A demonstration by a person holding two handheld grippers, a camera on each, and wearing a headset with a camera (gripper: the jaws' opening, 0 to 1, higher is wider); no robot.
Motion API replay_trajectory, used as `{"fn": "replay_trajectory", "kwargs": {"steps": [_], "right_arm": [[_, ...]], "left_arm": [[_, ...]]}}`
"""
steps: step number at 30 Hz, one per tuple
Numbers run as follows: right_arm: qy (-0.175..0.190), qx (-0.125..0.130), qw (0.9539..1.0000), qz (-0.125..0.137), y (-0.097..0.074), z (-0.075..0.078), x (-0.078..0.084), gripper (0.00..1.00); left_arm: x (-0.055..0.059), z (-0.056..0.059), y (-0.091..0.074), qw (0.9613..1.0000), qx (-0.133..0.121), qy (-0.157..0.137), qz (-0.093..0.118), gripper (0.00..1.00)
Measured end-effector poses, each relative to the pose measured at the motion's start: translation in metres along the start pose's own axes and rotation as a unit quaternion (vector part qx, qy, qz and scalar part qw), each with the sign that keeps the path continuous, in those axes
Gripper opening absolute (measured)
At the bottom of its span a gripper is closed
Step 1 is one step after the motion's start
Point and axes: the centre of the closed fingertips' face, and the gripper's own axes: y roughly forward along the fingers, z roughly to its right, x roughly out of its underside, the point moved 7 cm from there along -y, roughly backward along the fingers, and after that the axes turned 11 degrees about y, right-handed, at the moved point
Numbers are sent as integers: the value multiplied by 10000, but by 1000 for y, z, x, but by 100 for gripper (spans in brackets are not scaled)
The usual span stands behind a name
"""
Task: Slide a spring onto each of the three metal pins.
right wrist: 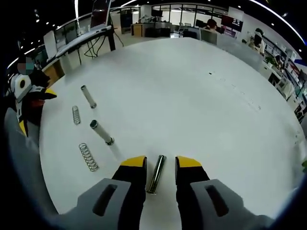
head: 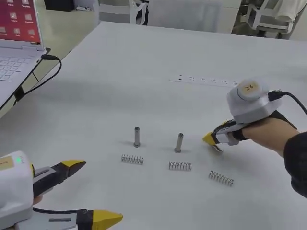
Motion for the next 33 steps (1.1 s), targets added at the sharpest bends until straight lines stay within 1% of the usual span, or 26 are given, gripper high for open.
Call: {"fn": "replay_trajectory", "kwargs": {"steps": [6, 12, 14, 21, 28, 29, 33], "right_arm": [[27, 37, 9999, -117, 4, 1, 0, 18], [91, 72, 9997, -226, 9, 0, -1, 15], [153, 98, 9994, -281, 11, 1, 0, 14], [170, 120, 9990, -407, 15, 1, 1, 12], [169, 157, 9984, -518, 17, -1, 4, 10], [193, 128, 9986, -474, 17, -1, 4, 10], [201, 143, 9983, -529, 18, 0, 3, 9]], "left_arm": [[1, 0, 1, 10000, 19, -4, -5, 89], [-1, 0, 1, 10000, 33, 19, -11, 89], [-1, -1, 1, 10000, 22, 19, -7, 89], [-2, -2, 0, 10000, -4, 12, 3, 89], [-2, -3, -1, 10000, -5, 33, -8, 89], [-2, -3, -1, 10000, -4, 40, -11, 89], [-2, -4, -1, 10000, 2, 54, -23, 89]]}}
